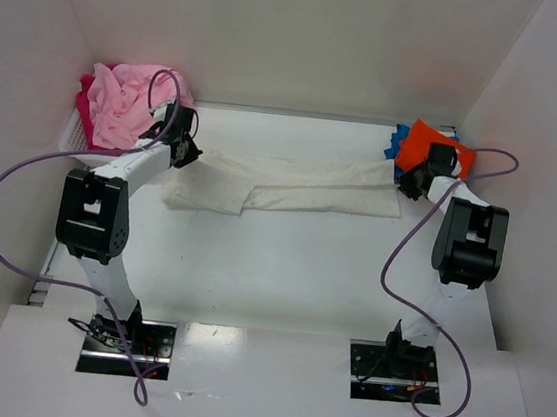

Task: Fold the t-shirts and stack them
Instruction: Fold the other side of the tshirt into a rectangle

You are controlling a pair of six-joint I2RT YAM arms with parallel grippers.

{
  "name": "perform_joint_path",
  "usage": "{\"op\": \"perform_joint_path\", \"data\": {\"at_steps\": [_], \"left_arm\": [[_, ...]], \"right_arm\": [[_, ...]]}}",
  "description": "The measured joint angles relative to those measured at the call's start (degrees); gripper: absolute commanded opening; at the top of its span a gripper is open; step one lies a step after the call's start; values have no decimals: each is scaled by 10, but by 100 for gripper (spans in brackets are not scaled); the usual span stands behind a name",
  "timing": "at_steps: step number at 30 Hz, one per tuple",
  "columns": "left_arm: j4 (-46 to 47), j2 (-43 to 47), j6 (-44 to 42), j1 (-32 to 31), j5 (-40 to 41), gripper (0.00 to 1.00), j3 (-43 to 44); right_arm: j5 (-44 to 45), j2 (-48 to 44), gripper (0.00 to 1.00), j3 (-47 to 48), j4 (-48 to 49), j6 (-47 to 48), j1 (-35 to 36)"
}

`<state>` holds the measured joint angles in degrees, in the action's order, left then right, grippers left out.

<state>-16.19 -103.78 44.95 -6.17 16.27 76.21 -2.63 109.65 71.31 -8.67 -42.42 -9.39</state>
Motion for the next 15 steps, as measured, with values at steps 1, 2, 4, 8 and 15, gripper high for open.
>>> {"op": "perform_joint_path", "data": {"at_steps": [1, 2, 4, 8, 15], "left_arm": [[1, -5, 0, 1, 0, 31, 4], [2, -7, -2, 1, 1, 48, 5], [5, -13, -1, 4, 3, 63, 11], [9, -15, -2, 10, 5, 88, 12], [15, 8, -30, 13, -8, 96, 12]], "right_arm": [[-1, 0, 42, 2, 3, 2, 0], [-3, 0, 49, 8, 7, 10, 0], [-5, 0, 63, 13, 11, 12, 0], [-15, -8, 81, 34, 15, 50, 7], [-23, -70, 93, 57, 17, 115, 90]]}}
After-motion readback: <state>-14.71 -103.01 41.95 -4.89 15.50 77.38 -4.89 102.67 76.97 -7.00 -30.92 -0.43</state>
